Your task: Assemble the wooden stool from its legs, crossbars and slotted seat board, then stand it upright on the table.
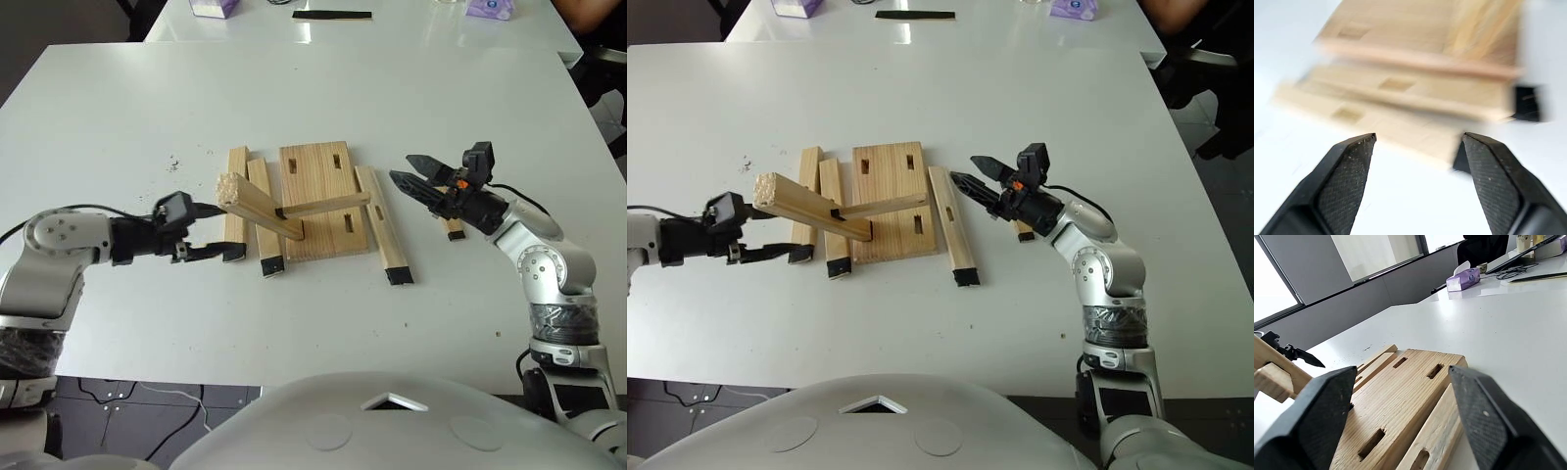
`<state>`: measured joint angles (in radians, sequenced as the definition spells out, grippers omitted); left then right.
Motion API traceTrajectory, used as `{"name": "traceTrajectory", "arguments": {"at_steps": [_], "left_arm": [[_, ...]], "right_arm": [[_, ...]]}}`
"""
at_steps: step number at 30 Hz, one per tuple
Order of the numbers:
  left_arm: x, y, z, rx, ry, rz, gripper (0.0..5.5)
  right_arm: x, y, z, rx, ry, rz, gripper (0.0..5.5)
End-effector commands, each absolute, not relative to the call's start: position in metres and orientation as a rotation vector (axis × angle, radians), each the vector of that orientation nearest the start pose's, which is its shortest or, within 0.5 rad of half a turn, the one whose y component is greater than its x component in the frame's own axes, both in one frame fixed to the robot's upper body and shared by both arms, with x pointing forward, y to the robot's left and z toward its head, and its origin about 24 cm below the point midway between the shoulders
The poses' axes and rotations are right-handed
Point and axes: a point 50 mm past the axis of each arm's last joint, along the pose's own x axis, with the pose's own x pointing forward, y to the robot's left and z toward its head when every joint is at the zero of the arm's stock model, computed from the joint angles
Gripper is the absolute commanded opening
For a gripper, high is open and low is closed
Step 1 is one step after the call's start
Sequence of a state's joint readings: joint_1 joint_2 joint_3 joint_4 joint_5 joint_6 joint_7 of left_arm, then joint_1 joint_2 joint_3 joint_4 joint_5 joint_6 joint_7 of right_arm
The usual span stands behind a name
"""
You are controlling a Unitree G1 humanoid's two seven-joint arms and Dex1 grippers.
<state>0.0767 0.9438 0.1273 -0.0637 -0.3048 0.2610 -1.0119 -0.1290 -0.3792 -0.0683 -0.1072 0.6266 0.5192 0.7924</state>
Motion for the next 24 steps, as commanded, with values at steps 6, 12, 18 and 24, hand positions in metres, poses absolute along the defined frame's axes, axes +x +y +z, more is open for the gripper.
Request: {"name": "traceTrajectory", "arguments": {"at_steps": [6, 12, 18, 24], "left_arm": [[0.213, 0.239, 0.088, -0.027, 0.247, -0.283, 3.31], [0.208, 0.230, 0.064, 0.002, 0.333, -0.164, 3.31], [0.198, 0.219, 0.053, -0.070, 0.404, -0.173, 3.31], [0.190, 0.221, 0.050, -0.105, 0.470, -0.127, 3.31]], "right_arm": [[0.255, -0.172, 0.079, 0.356, 0.139, 0.796, 3.43], [0.258, -0.174, 0.078, 0.353, 0.146, 0.778, 3.43], [0.251, -0.173, 0.070, 0.358, 0.175, 0.767, 3.43], [0.246, -0.173, 0.065, 0.352, 0.199, 0.758, 3.43]]}}
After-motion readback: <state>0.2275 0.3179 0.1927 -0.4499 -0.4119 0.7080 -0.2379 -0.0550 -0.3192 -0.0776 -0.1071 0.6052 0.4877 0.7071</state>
